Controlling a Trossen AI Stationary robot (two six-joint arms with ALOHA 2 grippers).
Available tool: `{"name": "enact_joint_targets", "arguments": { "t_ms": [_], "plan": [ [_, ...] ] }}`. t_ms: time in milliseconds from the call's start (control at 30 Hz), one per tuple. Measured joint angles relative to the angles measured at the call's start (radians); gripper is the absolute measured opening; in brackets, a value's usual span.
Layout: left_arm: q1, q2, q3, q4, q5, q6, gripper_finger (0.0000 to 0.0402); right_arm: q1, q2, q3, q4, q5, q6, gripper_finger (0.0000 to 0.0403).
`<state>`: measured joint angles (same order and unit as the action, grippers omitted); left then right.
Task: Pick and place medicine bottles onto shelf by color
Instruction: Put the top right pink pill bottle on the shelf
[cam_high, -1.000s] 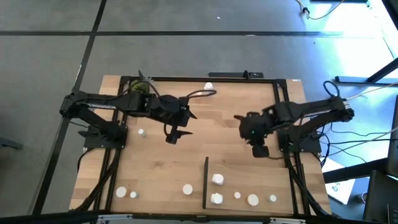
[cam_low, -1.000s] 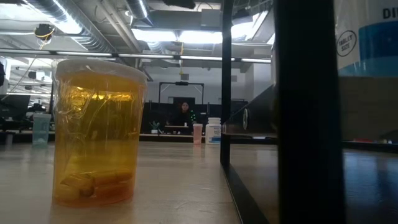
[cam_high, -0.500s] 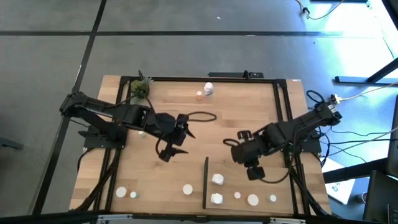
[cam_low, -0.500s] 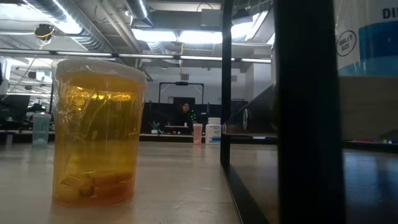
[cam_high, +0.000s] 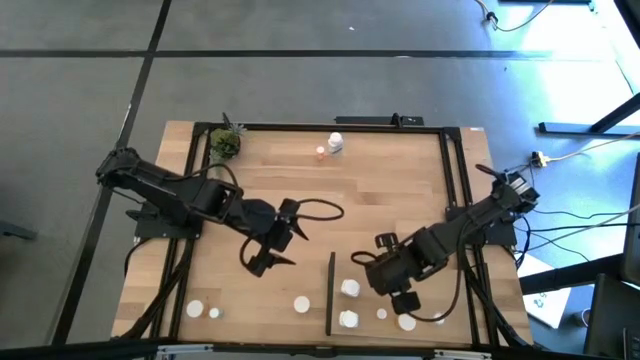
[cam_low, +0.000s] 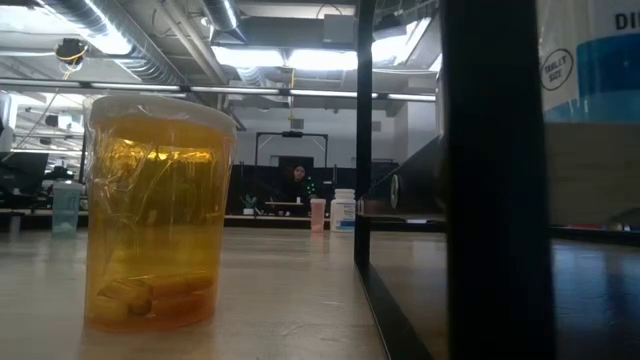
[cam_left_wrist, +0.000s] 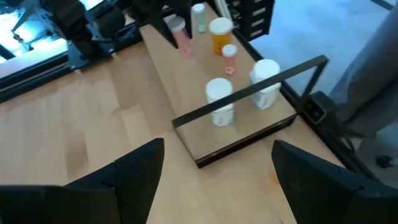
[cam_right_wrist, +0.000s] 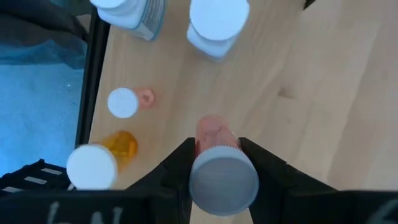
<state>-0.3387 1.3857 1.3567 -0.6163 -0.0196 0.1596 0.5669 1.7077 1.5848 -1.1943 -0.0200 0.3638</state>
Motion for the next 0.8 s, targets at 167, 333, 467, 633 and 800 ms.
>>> {"name": "enact_joint_targets", "arguments": {
  "t_ms": [167,333,467,633,800],
  "plan": [
    [-0.032,0.0,0.0,0.0,-0.027,0.0,0.0292,0.014,0.011,0.0,0.03,0.0,0.002,0.0113],
    [-0.062,0.0,0.0,0.0,-0.076,-0.001,0.0292,0.014,0.011,0.0,0.033,0.002,0.002,0.0113],
    [-0.077,0.0,0.0,0.0,-0.076,-0.001,0.0292,0.017,0.011,0.0,0.035,0.003,0.026,0.0113],
    [-0.08,0.0,0.0,0.0,-0.087,-0.001,0.0292,0.037,0.011,-0.001,0.062,0.013,0.049,0.0113],
    [-0.08,0.0,0.0,0.0,-0.102,0.003,0.0292,0.055,0.019,-0.001,0.07,0.025,0.084,0.0113]
  ]
}}
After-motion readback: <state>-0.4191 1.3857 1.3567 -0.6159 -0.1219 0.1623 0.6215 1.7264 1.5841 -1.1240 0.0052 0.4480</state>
